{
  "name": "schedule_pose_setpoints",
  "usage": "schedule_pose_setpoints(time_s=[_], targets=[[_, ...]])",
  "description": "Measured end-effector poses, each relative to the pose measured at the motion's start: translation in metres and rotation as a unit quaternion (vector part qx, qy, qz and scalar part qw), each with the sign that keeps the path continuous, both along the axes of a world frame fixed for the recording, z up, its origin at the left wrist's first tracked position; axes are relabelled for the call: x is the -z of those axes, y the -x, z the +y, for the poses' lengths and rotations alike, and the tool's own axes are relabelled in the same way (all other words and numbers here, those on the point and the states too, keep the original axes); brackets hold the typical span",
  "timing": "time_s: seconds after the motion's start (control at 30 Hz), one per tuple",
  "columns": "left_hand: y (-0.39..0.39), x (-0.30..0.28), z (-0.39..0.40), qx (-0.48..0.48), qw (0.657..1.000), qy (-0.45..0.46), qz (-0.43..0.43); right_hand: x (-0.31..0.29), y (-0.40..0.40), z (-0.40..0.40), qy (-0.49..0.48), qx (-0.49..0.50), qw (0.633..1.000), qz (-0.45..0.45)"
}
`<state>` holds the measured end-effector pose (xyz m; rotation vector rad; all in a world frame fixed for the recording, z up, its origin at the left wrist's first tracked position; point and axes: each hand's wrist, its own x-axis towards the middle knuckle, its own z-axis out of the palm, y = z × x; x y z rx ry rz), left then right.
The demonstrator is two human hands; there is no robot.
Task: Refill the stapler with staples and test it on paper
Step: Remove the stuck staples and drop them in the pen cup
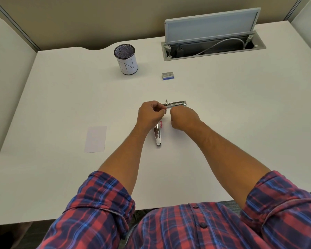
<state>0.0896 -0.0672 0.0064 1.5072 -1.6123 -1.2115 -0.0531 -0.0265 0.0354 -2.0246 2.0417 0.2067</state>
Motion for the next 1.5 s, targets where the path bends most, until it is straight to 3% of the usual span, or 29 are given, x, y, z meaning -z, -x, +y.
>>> schedule_pose_setpoints(time_s=[0.27, 0.73, 0.87, 1.0, 1.27, 1.4, 1.5], targets=[[-0.002, -0.002, 0.000, -0.018, 1.000, 0.017, -0.002, -0.002, -0.009, -0.002, -0.038, 0.033, 0.999, -0.001], [-0.002, -0.010, 0.003, -0.033, 0.999, 0.028, -0.015, 0.013, -0.002, 0.003, -0.044, -0.001, 0.999, 0.001], [-0.003, -0.014, 0.005, -0.034, 0.999, 0.028, -0.013, 0.016, 0.014, 0.002, -0.048, 0.041, 0.992, -0.108], [-0.005, -0.015, 0.006, -0.041, 0.999, 0.027, -0.012, 0.016, 0.036, 0.009, -0.004, 0.163, 0.938, -0.306], [-0.007, -0.011, 0.012, -0.040, 0.999, 0.018, -0.011, 0.017, 0.049, 0.020, 0.035, 0.241, 0.857, -0.455], [-0.007, -0.011, 0.013, -0.040, 0.999, 0.018, -0.009, 0.022, 0.047, 0.018, 0.040, 0.153, 0.916, -0.368], [-0.007, -0.011, 0.013, -0.039, 0.999, 0.019, -0.015, 0.025, 0.039, 0.015, 0.031, 0.130, 0.937, -0.324]])
